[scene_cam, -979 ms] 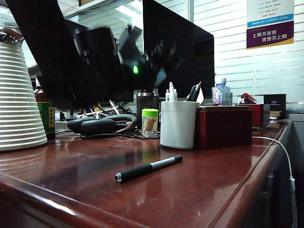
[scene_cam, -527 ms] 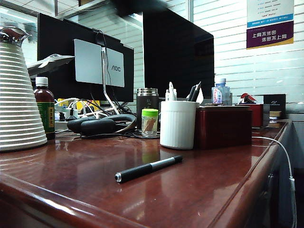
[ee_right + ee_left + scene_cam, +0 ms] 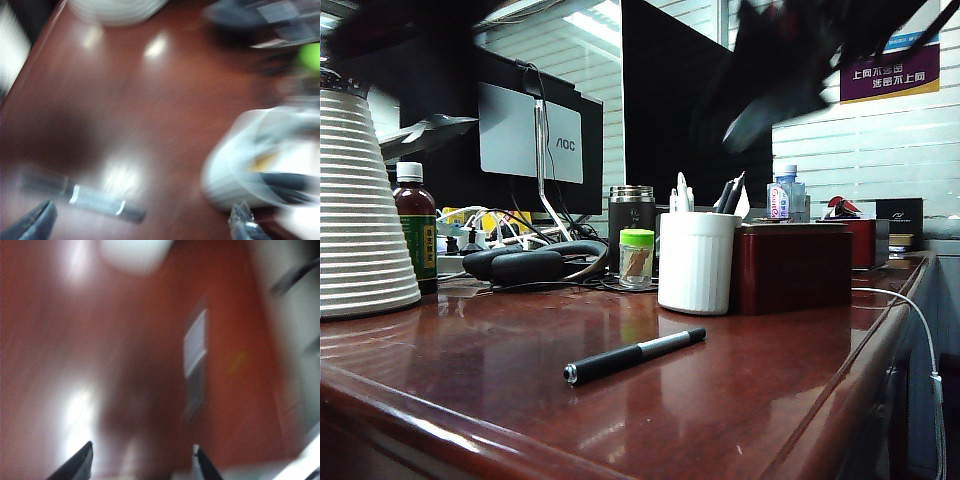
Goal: Pick up all the pens on the desk and put them into the pen holder one by one.
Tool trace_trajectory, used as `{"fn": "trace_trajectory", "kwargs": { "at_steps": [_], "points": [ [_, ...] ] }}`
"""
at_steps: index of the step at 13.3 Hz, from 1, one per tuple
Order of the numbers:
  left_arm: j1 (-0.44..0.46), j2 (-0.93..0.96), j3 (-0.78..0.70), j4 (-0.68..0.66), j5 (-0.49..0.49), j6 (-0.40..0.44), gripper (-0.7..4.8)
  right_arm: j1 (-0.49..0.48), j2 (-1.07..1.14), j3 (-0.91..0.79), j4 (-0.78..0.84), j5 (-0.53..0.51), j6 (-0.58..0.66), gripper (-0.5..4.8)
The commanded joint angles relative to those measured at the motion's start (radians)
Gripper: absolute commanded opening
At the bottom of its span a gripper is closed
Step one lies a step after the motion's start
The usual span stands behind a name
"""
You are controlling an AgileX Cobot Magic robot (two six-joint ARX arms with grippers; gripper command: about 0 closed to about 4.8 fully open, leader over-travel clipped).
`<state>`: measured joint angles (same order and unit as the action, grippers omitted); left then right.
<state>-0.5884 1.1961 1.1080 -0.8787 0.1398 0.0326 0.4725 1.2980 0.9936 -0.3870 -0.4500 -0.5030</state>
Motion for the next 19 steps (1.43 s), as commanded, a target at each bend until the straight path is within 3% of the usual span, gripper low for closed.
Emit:
{"fn": "trace_trajectory", "kwargs": {
  "at_steps": [1,5,14,16,19],
  "points": [
    [0.0,-0.003,-0.002,-0.085,-0.057,0.02,2.52,0.133,0.092,0.038,-0.108,0.207,-0.234,4.08],
    [-0.003,-0.002,-0.009,-0.077,-0.057,0.02,2.8,0.225,0.248,0.05,-0.123,0.272,-0.295,4.08],
    [-0.007,-0.002,-0.01,-0.106,-0.058,0.02,2.79,0.275,0.436,0.144,-0.114,0.263,-0.327,3.77],
    [-0.007,-0.002,-0.01,-0.115,-0.058,0.02,2.79,0.275,0.448,0.145,-0.135,0.23,-0.324,2.25],
    [-0.007,-0.002,-0.01,-0.119,-0.058,0.02,2.79,0.274,0.449,0.145,-0.158,0.238,-0.312,2.02]
  ]
}}
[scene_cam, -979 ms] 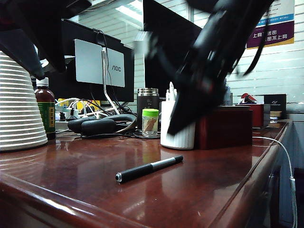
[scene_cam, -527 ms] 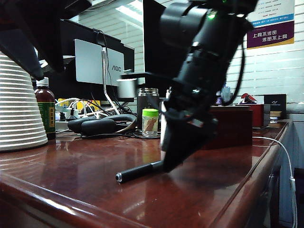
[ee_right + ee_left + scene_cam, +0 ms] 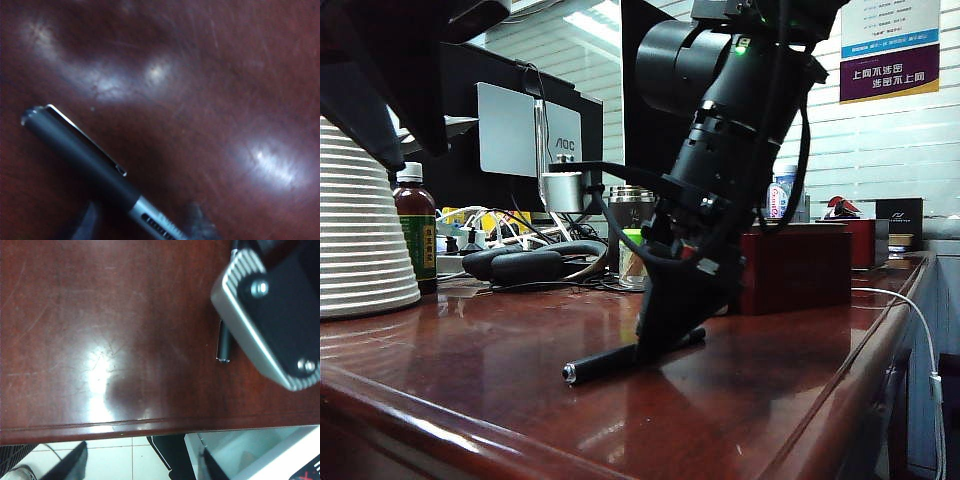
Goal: Pick up all the pens on the desk and put them into the pen holder one by one.
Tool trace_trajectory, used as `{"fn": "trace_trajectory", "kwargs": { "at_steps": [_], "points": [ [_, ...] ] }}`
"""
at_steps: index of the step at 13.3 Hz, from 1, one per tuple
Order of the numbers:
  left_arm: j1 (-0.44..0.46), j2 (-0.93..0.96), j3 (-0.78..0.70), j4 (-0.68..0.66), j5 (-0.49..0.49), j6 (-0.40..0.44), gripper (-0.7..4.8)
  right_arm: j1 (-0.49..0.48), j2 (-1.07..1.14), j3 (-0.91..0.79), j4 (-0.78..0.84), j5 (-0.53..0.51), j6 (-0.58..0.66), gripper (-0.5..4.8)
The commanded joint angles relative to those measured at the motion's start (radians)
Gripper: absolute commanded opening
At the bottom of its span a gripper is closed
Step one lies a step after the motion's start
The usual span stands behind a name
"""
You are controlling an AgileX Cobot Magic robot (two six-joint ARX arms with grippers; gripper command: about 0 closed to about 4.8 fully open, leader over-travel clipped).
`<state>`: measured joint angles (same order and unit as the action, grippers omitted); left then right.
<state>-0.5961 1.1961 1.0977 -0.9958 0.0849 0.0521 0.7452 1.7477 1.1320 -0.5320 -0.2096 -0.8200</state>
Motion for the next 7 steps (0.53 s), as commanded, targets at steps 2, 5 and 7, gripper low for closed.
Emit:
{"fn": "trace_trajectory", "kwargs": {
  "at_steps": [2,5,7],
  "points": [
    [0.0,-0.002,0.001,-0.001,-0.003,0.001,2.79,0.0,0.0,0.006,-0.025,0.006,0.004,1.99],
    [0.0,-0.002,0.001,-0.003,-0.003,0.0,2.79,-0.003,0.019,0.006,-0.05,0.009,0.005,1.23],
    [0.0,-0.002,0.001,-0.005,-0.003,0.0,2.79,-0.002,0.038,0.006,-0.092,0.008,0.005,0.41]
  ]
}}
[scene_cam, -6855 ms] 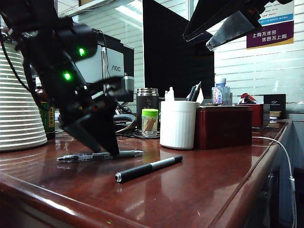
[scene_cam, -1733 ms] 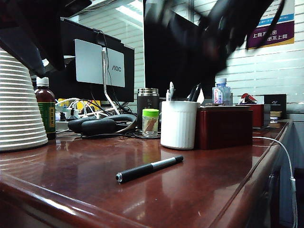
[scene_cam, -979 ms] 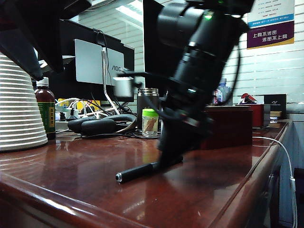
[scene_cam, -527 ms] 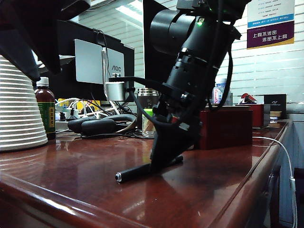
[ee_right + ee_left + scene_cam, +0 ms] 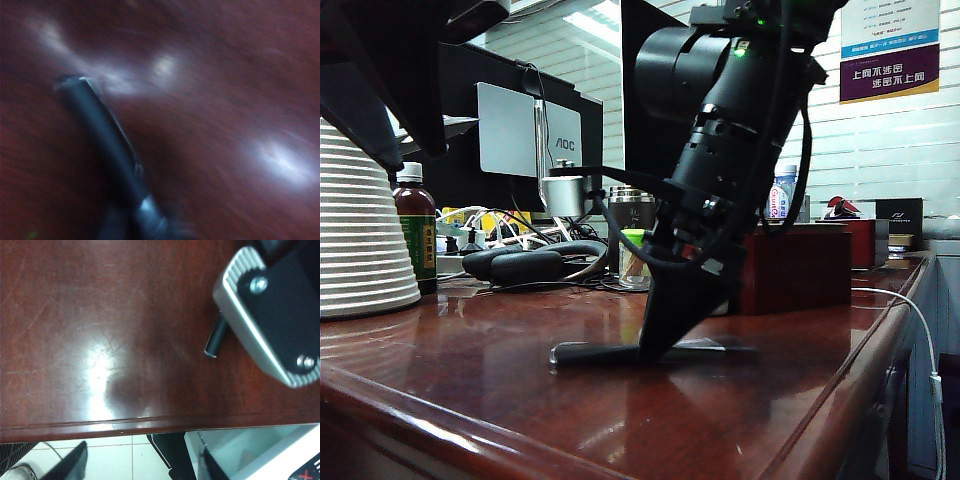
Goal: Pick up all the pens on the desk and put them into the pen holder one by one.
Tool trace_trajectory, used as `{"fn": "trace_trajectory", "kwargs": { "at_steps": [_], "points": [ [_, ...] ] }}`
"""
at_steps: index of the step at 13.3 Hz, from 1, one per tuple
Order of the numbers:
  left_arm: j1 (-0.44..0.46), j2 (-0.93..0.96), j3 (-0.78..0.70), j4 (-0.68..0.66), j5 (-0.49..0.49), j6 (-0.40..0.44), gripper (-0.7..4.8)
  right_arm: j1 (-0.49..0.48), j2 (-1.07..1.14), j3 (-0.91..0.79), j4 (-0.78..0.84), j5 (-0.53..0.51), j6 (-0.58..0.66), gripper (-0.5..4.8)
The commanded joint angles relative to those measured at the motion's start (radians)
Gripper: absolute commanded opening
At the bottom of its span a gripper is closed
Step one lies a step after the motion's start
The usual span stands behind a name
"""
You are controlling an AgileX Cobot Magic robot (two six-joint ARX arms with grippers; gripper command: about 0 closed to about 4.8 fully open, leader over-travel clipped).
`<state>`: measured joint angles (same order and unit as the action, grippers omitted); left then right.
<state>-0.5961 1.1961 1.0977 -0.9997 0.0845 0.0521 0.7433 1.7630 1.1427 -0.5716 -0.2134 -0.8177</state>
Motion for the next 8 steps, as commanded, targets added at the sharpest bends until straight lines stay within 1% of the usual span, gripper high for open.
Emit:
{"fn": "trace_trajectory", "kwargs": {
  "at_steps": [1,2,4,6,8],
  "points": [
    [0.0,-0.002,0.001,-0.001,-0.003,0.0,2.79,0.0,0.027,-0.005,-0.053,0.013,0.006,0.37],
    [0.0,-0.002,0.001,0.0,-0.003,0.0,2.79,0.001,0.026,-0.003,-0.047,0.013,0.021,-0.06],
    [0.0,-0.002,0.001,0.006,-0.022,0.0,2.79,0.001,0.015,0.003,0.01,0.008,0.143,-0.07],
    [0.001,-0.002,0.001,0.018,-0.021,0.001,2.79,0.0,-0.029,0.024,0.097,-0.038,0.243,-0.07],
    [0.001,-0.002,0.001,0.042,-0.021,0.0,2.79,0.0,-0.109,0.035,0.247,-0.075,0.364,-0.07]
  ]
}}
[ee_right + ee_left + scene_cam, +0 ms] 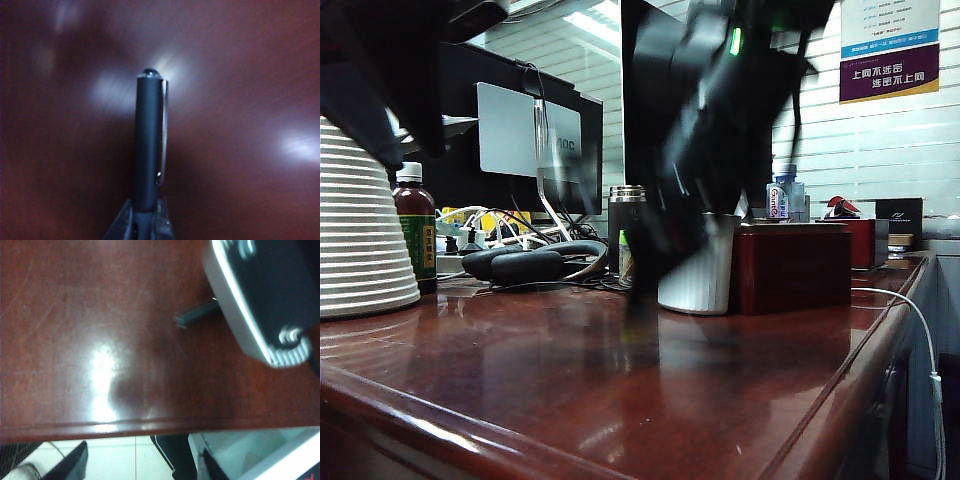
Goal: Pick up all the pens on the desk and put them into the pen holder one by one.
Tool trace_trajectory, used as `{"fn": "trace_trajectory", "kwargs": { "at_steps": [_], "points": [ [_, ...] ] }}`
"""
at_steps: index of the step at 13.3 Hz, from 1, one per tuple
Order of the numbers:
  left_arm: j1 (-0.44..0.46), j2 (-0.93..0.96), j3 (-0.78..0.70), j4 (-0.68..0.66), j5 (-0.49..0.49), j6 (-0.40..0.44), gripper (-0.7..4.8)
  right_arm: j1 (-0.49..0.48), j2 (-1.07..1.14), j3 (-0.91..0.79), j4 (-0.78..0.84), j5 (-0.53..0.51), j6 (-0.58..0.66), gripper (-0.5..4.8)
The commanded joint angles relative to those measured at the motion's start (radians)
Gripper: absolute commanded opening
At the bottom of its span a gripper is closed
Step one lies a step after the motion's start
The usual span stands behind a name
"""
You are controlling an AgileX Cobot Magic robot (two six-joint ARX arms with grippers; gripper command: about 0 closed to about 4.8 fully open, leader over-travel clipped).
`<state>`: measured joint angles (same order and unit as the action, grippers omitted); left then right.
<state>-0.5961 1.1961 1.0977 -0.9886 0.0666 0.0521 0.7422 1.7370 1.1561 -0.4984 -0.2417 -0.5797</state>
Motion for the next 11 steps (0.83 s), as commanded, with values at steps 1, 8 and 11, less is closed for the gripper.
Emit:
{"fn": "trace_trajectory", "kwargs": {
  "at_steps": [1,8,11],
  "points": [
    [0.001,-0.002,0.001,0.045,-0.003,0.001,2.79,-0.003,-0.133,0.021,0.256,-0.052,0.19,-0.07],
    [0.001,-0.002,0.001,0.19,0.0,0.0,2.79,-0.203,-0.316,0.01,0.709,0.03,0.546,-0.07],
    [0.001,0.0,0.001,0.25,0.0,0.0,2.79,-0.279,-0.305,-0.146,1.021,0.068,0.694,-0.07]
  ]
}}
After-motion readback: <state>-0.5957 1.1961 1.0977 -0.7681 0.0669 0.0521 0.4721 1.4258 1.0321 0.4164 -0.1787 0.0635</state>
